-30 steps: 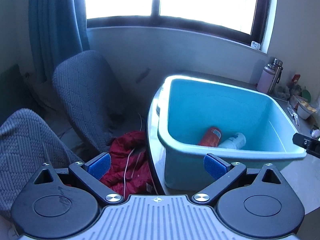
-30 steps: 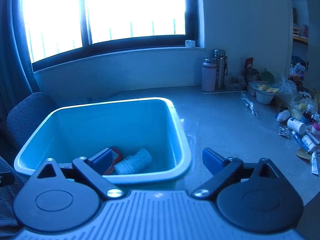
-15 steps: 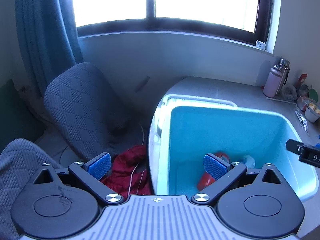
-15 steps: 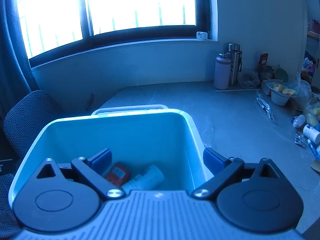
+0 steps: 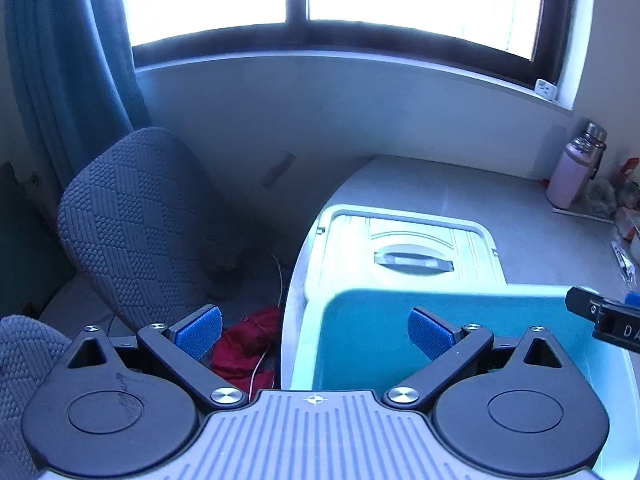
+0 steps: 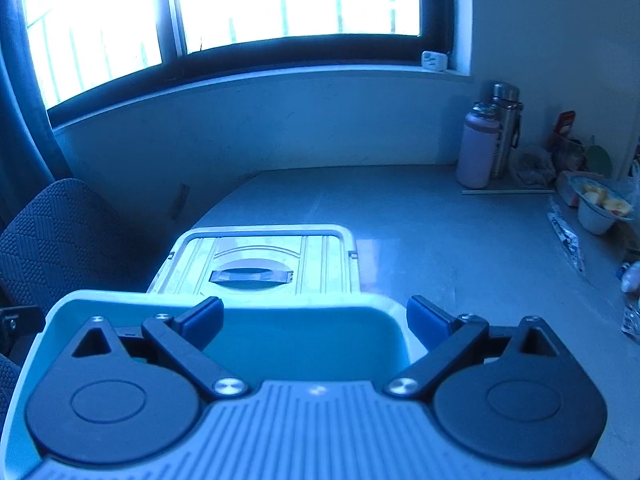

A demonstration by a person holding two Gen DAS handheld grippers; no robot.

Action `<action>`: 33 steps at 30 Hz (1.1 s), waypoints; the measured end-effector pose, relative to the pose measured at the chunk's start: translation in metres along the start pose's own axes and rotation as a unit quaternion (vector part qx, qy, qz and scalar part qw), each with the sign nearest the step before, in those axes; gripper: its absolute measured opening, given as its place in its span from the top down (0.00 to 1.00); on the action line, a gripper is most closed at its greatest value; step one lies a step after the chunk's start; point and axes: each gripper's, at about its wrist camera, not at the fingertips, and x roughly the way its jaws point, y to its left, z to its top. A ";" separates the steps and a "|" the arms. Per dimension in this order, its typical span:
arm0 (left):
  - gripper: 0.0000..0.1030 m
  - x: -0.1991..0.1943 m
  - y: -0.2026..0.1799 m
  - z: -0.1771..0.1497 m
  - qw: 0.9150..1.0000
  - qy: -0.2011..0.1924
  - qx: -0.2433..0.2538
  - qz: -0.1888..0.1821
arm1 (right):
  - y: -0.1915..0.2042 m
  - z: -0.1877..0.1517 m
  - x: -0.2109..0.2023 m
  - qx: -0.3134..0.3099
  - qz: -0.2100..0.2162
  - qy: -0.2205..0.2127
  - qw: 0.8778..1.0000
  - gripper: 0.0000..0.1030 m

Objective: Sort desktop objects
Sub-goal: 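Move both tools past the bin toward the white plastic lid, then lower both open grippers onto the rim of the white lid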

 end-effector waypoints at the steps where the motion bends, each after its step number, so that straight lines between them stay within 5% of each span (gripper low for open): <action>1: 0.02 0.005 0.001 0.005 1.000 0.002 -0.003 -0.002 | 0.000 0.004 0.004 0.001 0.002 0.002 1.000 0.05; 22: 0.02 0.144 0.006 0.106 0.995 0.091 0.014 -0.027 | 0.020 0.069 0.103 0.000 -0.012 0.062 0.998 0.05; 33: 0.02 0.215 0.011 0.131 0.990 0.136 0.019 -0.026 | 0.019 0.092 0.159 0.018 -0.018 0.114 0.993 0.05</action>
